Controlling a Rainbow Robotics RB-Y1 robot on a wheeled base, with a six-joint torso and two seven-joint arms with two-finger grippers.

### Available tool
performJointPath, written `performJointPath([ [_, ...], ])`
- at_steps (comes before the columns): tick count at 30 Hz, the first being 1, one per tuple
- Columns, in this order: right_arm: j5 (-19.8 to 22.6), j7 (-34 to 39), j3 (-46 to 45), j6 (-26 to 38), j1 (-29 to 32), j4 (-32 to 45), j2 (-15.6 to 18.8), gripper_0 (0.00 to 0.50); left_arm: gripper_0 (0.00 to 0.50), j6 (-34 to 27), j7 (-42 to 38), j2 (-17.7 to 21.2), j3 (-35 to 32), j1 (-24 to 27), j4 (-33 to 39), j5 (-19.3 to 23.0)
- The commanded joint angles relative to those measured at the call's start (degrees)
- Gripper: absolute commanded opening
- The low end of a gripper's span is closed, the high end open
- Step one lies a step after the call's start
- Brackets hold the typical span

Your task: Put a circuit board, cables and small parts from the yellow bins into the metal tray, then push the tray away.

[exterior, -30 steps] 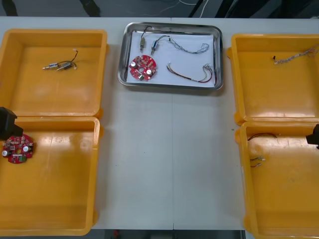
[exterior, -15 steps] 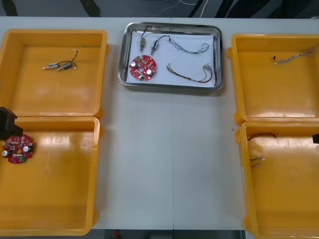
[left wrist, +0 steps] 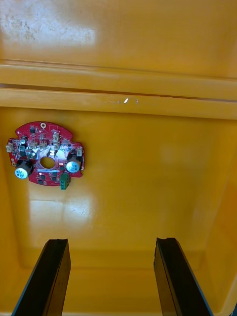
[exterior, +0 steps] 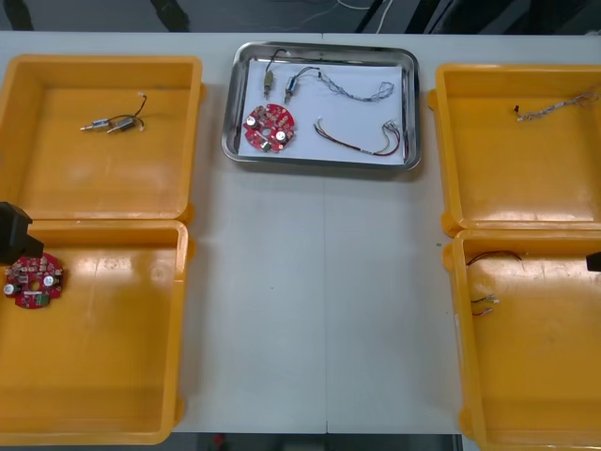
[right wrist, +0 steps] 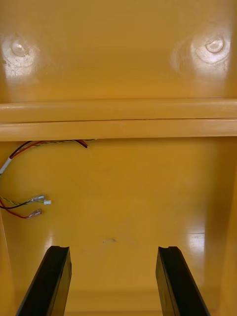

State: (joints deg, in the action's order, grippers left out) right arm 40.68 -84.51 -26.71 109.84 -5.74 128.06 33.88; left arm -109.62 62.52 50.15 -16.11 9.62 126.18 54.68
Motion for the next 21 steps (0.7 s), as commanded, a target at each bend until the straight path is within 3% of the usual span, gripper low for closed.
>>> performJointPath([
  [1,0.5,2.2,-1.1,0.2,0.9,0.3,2.2,0.5,0.5,-0.4,4.5,2.6,-1.7,-1.2,1.6,0.1],
  [21,0.5,2.2,-1.1,0.2,0.9,0.3,2.2,0.5,0.5,-0.4,4.5,2.6,-1.7,-1.2,1.6,0.1],
])
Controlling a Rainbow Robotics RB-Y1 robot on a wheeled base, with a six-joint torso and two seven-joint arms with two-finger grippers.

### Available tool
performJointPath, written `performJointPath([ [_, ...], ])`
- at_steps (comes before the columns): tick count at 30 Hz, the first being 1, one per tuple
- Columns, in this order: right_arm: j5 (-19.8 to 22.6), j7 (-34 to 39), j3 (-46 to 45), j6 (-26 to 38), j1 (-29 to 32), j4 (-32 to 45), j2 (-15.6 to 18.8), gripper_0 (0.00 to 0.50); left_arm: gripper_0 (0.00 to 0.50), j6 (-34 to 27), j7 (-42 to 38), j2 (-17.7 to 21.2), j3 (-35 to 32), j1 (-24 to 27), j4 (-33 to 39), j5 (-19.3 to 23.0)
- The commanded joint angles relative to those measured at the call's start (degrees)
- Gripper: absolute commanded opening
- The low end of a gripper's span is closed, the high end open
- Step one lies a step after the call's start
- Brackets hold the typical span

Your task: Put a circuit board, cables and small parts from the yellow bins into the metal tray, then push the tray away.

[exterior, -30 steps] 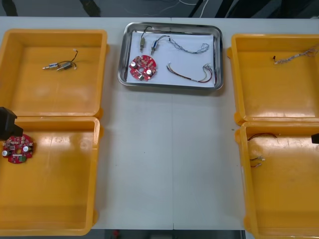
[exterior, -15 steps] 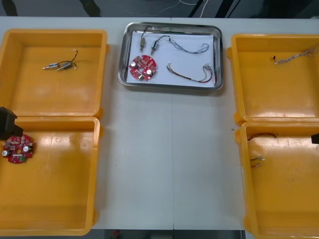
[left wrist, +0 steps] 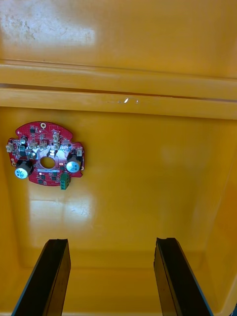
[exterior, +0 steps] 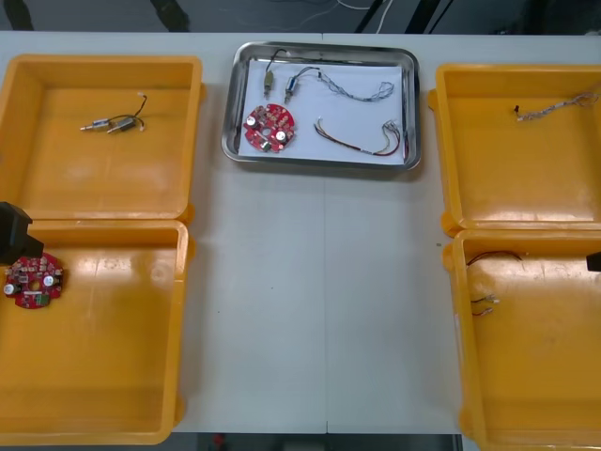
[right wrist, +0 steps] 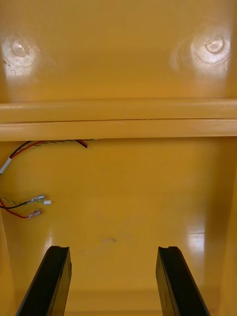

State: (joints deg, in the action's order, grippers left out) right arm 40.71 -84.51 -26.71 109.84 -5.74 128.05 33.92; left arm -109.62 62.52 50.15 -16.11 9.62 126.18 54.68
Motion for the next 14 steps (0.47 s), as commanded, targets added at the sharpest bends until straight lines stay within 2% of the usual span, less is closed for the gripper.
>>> performJointPath([
  [1,0.5,2.2,-1.1,0.2,0.9,0.3,2.2,0.5,0.5,-0.4,4.5,2.6,-1.7,-1.2,1.6,0.1],
  [14,0.5,2.2,-1.1,0.2,0.9,0.3,2.2,0.5,0.5,-0.4,4.5,2.6,-1.7,-1.2,1.6,0.1],
])
